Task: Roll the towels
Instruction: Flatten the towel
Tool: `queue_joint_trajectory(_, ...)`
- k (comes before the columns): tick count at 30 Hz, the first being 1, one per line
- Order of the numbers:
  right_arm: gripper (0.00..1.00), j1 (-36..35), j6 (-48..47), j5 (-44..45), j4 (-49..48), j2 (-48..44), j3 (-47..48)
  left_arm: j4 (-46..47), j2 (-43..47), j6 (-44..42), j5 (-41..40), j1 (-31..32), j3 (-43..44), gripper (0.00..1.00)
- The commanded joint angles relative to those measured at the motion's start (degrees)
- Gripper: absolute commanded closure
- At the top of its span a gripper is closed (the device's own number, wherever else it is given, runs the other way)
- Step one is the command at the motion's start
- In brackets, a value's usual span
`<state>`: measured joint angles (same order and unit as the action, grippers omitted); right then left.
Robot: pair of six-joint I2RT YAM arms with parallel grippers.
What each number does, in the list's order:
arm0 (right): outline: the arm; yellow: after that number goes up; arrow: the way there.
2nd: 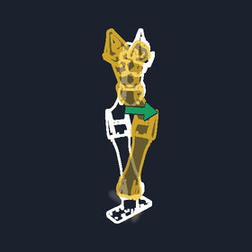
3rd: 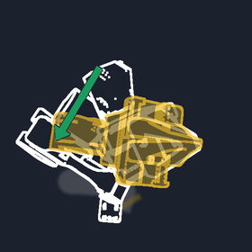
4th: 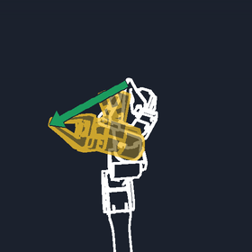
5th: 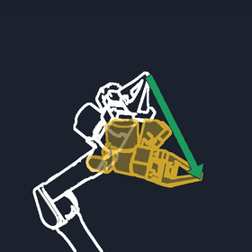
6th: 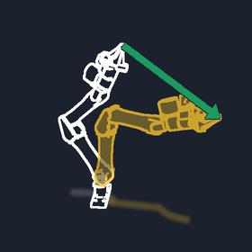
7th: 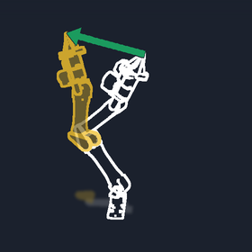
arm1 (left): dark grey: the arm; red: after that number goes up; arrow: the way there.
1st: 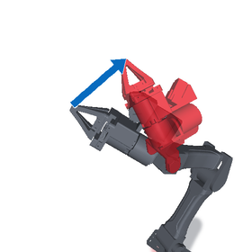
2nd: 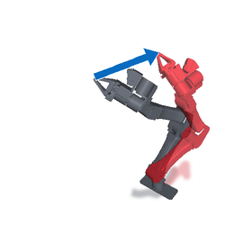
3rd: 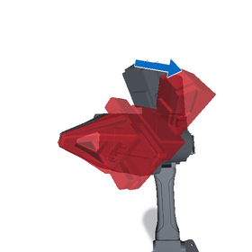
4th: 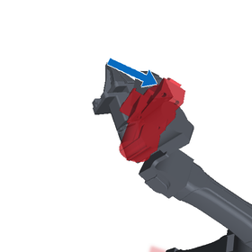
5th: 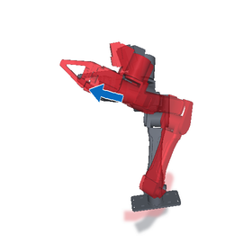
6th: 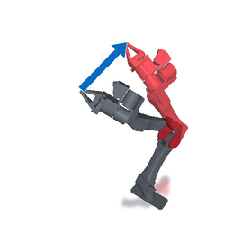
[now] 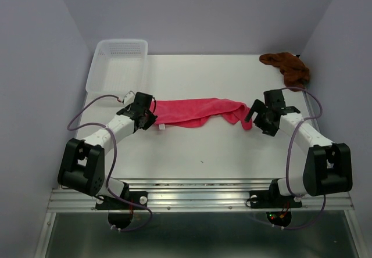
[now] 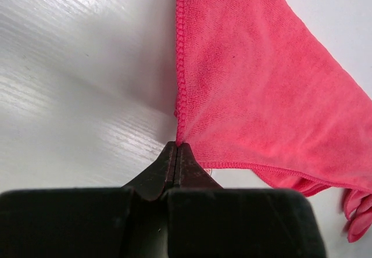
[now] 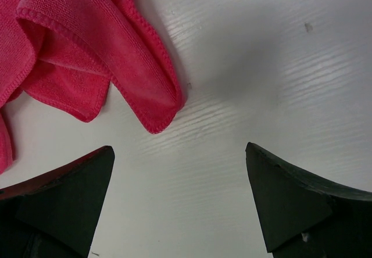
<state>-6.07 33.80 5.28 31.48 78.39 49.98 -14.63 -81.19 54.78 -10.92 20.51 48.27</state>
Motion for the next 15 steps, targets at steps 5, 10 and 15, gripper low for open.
queue_joint_trajectory(5,0.03,-0.2,9.0,-4.8,-5.4,3.1,-1.4,-1.0,3.8,-1.7,-0.9,0.1,-1.2,1.00)
queue_joint_trajectory(10,0.14,-0.2,10.9,-4.8,-7.4,4.4,-2.2,-1.2,3.9,-1.9,-0.9,0.1,-1.1,1.00)
queue_joint_trajectory(15,0.28,-0.2,12.7,-4.5,-9.7,5.2,-3.1,-1.2,3.6,-2.0,-0.8,0.1,-1.0,1.00)
